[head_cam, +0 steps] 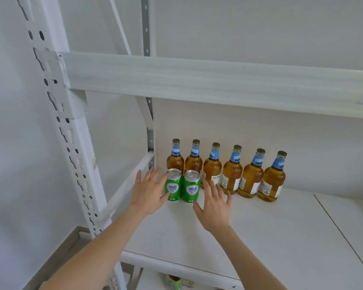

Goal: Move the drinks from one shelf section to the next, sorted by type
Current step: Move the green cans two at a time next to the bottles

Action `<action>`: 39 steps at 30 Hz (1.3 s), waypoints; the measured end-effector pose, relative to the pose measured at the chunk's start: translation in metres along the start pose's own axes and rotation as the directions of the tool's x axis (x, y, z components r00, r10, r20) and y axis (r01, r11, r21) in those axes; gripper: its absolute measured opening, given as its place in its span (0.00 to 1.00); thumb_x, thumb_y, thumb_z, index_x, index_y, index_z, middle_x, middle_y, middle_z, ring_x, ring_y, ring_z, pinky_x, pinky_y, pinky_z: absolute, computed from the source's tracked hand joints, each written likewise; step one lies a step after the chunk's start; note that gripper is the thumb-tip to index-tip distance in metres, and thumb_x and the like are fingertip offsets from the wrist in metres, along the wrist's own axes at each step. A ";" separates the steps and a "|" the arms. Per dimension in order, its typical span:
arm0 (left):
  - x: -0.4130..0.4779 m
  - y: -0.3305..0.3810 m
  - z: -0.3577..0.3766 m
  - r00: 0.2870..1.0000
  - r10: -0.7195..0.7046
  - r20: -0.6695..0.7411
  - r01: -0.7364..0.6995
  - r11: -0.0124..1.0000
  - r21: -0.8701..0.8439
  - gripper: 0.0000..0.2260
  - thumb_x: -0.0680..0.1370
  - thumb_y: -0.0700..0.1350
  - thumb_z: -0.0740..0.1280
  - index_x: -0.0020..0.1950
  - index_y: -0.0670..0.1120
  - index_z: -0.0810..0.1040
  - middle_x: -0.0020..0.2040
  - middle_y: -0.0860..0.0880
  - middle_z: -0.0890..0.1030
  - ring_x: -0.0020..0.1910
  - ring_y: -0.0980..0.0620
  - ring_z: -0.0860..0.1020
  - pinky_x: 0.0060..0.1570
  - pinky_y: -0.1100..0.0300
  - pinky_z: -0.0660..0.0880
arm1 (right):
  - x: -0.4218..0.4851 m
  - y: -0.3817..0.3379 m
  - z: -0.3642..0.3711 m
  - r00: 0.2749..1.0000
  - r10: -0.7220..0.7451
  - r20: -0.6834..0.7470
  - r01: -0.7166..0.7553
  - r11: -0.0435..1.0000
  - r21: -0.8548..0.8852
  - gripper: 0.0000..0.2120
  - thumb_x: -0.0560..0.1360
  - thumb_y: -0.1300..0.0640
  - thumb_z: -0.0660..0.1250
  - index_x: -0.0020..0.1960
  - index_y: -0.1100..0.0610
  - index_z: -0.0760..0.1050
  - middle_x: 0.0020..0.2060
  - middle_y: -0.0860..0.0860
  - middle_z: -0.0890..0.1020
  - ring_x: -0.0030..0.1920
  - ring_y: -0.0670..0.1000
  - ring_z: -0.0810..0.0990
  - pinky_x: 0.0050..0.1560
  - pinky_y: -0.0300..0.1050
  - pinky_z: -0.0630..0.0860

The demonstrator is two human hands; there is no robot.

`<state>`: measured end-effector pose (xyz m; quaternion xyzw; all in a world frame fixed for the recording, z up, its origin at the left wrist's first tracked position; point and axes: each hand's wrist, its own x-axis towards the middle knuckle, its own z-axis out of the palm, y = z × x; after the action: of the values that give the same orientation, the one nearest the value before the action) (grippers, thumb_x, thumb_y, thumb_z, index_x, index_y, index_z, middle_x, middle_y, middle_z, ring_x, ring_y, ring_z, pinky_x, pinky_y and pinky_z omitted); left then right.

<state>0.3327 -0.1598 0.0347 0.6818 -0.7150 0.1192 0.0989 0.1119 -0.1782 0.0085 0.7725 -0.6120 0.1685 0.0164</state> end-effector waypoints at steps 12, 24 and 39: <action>0.059 -0.021 0.041 0.999 -0.005 0.043 0.012 0.983 -0.182 0.30 0.78 0.63 0.61 0.76 0.51 0.60 0.74 0.51 0.68 0.72 0.48 0.66 0.73 0.42 0.59 | 0.063 -0.009 0.035 0.991 0.117 0.064 -0.128 0.969 0.209 0.39 0.75 0.36 0.62 0.78 0.48 0.48 0.76 0.47 0.62 0.75 0.53 0.62 0.72 0.56 0.60; 0.081 -0.023 0.071 0.911 -0.011 0.412 0.383 0.386 -0.839 0.27 0.74 0.54 0.73 0.70 0.53 0.68 0.65 0.52 0.77 0.60 0.54 0.76 0.56 0.58 0.75 | 0.086 -0.004 0.050 0.945 0.112 0.308 -0.320 0.512 0.797 0.35 0.70 0.57 0.77 0.70 0.46 0.61 0.56 0.40 0.74 0.59 0.46 0.73 0.58 0.42 0.72; 0.049 -0.001 0.080 0.944 -0.137 0.299 0.320 0.180 -0.930 0.22 0.72 0.55 0.74 0.62 0.58 0.70 0.55 0.62 0.79 0.53 0.64 0.78 0.44 0.71 0.75 | 0.064 0.005 0.050 0.918 0.200 0.342 -0.388 0.286 0.876 0.33 0.65 0.60 0.80 0.64 0.46 0.68 0.56 0.41 0.79 0.56 0.44 0.76 0.53 0.43 0.76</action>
<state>0.3331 -0.2306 -0.0269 0.5752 -0.5262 -0.4192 0.4654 0.1312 -0.2515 -0.0211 0.5268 -0.5361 0.4211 -0.5077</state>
